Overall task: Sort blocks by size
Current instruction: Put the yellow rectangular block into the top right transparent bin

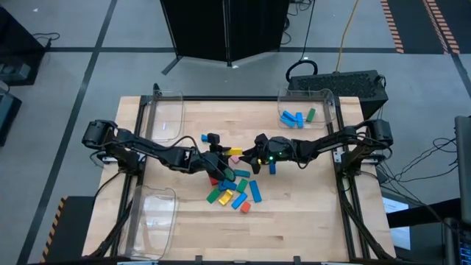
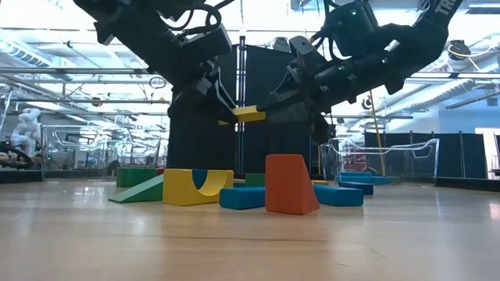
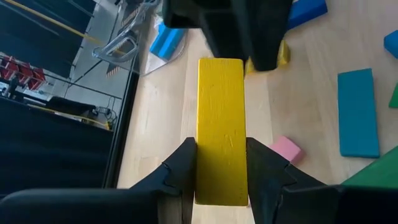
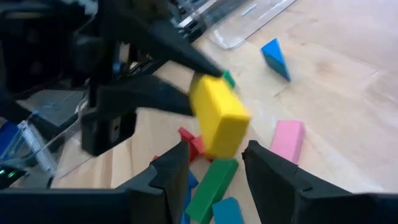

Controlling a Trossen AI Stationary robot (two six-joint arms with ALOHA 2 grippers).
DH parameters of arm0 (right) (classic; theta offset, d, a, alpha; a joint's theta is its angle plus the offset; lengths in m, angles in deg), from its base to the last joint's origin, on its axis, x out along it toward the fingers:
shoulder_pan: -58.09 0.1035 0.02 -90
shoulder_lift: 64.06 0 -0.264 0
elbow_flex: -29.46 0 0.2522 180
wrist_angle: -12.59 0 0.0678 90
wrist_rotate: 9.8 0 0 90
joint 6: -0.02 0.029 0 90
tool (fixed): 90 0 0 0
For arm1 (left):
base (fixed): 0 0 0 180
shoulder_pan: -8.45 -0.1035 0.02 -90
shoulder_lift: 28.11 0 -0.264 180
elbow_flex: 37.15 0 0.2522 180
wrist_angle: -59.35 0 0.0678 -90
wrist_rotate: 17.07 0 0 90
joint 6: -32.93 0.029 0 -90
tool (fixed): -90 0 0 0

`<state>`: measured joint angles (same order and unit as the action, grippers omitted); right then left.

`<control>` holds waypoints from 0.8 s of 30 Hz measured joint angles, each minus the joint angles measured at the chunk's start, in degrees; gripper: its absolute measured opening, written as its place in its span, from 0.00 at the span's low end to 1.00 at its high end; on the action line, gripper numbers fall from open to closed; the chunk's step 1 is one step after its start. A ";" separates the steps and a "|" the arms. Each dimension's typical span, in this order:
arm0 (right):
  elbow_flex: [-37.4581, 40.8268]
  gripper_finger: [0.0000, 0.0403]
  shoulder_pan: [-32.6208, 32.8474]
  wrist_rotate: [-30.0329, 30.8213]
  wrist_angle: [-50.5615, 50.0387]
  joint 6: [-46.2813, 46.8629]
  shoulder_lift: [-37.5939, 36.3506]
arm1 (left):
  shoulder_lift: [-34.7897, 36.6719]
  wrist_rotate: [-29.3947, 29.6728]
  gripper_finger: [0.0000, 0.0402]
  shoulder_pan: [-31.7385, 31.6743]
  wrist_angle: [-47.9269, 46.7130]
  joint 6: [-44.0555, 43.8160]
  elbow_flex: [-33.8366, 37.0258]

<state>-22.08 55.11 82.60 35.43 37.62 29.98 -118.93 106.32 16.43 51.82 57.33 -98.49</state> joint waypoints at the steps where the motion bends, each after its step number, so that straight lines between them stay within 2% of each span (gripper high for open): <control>1: 0.00 0.36 -0.02 0.59 0.18 -0.28 0.00 | 0.00 -0.32 0.25 0.15 0.21 0.00 0.02; 11: 0.02 0.35 0.04 0.54 3.47 -0.35 -0.09 | -0.07 -1.80 0.25 1.10 2.67 0.46 0.11; 24: 0.02 0.16 0.48 0.00 3.99 -0.58 -0.09 | -0.13 -0.95 0.25 1.06 4.16 2.00 0.19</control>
<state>-22.06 55.59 82.60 39.43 37.04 29.89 -119.07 105.37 17.48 55.98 59.33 -98.29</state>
